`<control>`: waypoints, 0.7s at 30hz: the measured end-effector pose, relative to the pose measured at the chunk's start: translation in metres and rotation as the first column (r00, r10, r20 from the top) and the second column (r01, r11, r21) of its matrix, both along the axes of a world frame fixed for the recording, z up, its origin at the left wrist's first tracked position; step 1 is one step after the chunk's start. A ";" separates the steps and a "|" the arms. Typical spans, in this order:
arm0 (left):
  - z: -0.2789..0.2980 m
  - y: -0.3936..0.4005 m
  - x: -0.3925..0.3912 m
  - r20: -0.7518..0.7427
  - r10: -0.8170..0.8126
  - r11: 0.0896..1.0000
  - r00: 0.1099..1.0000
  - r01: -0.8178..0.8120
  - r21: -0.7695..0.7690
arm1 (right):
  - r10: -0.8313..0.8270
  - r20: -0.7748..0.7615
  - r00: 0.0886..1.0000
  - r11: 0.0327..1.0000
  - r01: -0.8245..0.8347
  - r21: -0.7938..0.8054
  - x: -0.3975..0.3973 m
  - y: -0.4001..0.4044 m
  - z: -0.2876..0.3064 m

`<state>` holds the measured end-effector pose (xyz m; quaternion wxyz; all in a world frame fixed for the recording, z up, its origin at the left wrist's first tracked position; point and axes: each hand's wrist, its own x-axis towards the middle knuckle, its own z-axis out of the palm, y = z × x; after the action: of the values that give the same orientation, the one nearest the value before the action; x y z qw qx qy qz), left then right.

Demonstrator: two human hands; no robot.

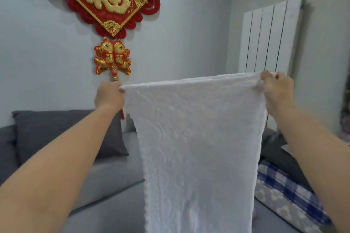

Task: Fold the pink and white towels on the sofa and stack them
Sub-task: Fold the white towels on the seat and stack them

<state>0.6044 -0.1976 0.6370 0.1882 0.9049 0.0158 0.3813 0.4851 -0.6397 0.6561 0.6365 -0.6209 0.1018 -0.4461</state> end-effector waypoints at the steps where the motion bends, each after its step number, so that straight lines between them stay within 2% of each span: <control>1: 0.005 0.002 -0.003 0.037 -0.002 0.997 0.999 0.005 -0.077 | 0.045 0.032 0.998 0.999 -0.046 0.009 -0.014 0.004 0.008; 3: 0.008 0.018 -0.011 0.058 -0.018 0.973 0.998 0.031 -0.228 | 0.198 0.086 0.976 0.980 -0.199 0.004 -0.048 0.024 0.013; 5: 0.001 0.047 -0.025 0.017 -0.106 0.922 0.994 0.105 -0.371 | 0.373 0.061 0.926 0.928 -0.372 -0.033 -0.089 0.063 0.008; 8: -0.039 0.110 -0.054 -0.053 -0.316 0.696 0.947 0.193 -0.692 | 0.531 -0.038 0.847 0.845 -0.532 -0.058 -0.150 0.138 -0.025; 10: -0.084 0.162 -0.078 -0.114 -0.414 0.588 0.903 0.170 -0.791 | 0.581 -0.087 0.809 0.811 -0.585 -0.025 -0.184 0.196 -0.065; 13: -0.160 0.242 -0.116 -0.221 -0.554 0.475 0.803 0.087 -0.876 | 0.667 -0.189 0.721 0.742 -0.666 0.076 -0.222 0.280 -0.135; 16: -0.231 0.312 -0.152 -0.282 -0.596 0.396 0.751 -0.030 -0.918 | 0.760 -0.247 0.601 0.649 -0.725 0.232 -0.251 0.347 -0.205; 21: -0.327 0.411 -0.191 -0.433 -0.575 0.280 0.694 -0.331 -0.901 | 0.868 -0.405 0.287 0.461 -0.769 0.442 -0.281 0.431 -0.304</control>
<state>0.4134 0.2133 0.3097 0.6967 0.6714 0.2308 -0.1027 0.2039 -0.2091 0.3517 0.7558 -0.6328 -0.0067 0.1685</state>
